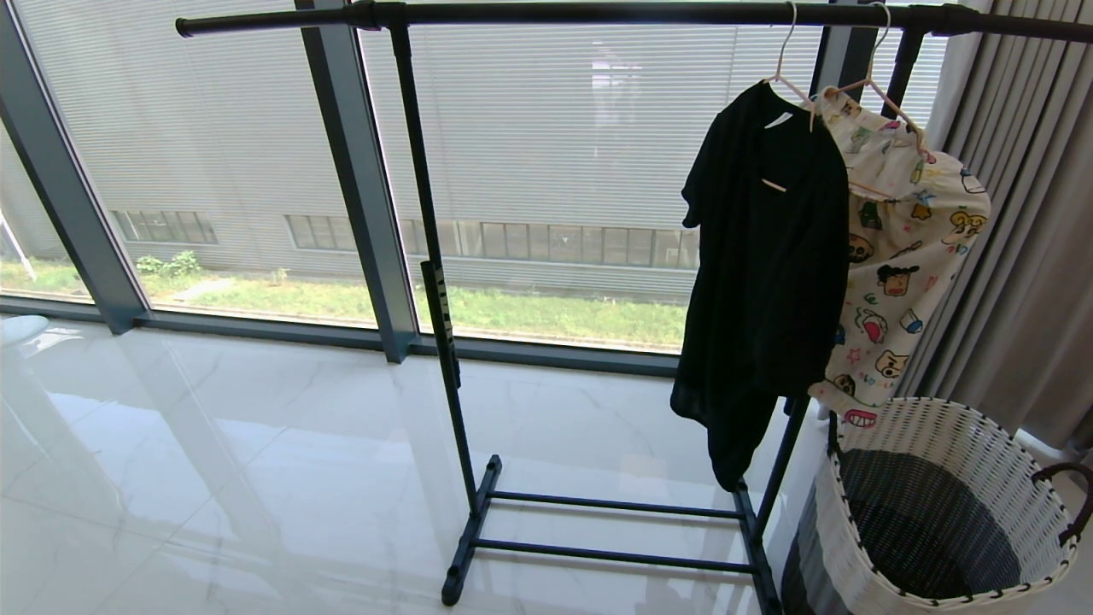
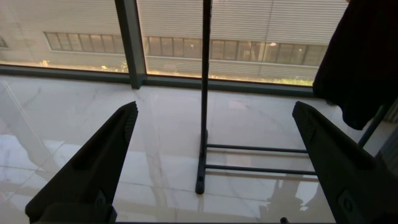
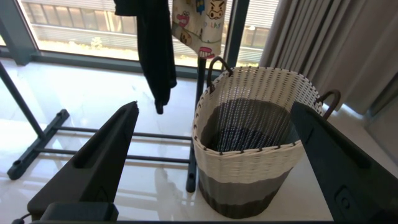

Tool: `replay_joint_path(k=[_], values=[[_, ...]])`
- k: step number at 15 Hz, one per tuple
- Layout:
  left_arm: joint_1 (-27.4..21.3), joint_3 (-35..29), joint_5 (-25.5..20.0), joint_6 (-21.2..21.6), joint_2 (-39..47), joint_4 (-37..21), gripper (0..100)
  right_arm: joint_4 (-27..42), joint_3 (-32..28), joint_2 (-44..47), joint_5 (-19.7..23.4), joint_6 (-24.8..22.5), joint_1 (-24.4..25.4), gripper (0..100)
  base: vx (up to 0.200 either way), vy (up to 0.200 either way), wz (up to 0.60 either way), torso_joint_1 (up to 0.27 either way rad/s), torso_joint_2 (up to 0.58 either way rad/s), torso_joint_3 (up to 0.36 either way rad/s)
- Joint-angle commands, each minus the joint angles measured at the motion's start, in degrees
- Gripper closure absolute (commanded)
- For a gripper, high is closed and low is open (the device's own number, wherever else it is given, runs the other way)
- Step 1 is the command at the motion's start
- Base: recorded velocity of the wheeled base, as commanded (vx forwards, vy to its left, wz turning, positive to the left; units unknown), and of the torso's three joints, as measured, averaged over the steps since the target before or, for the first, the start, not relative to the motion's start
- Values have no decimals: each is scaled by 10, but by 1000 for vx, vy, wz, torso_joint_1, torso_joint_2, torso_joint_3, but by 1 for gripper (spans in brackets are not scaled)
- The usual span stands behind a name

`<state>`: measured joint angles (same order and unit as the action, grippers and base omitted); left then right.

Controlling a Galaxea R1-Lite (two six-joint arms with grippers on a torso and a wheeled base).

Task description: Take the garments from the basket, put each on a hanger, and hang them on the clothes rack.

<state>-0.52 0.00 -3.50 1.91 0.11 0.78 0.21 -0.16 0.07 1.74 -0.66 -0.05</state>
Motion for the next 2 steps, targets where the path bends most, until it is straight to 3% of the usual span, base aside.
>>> replay_joint_path(k=[1,2], values=[[0,0,0,0,0,0,0,0,0,0,0,0,0,0,0,0,0,0,0,0],[0,0,0,0,0,0,0,0,0,0,-1,0,0,0,0,0,0,0,0,0]])
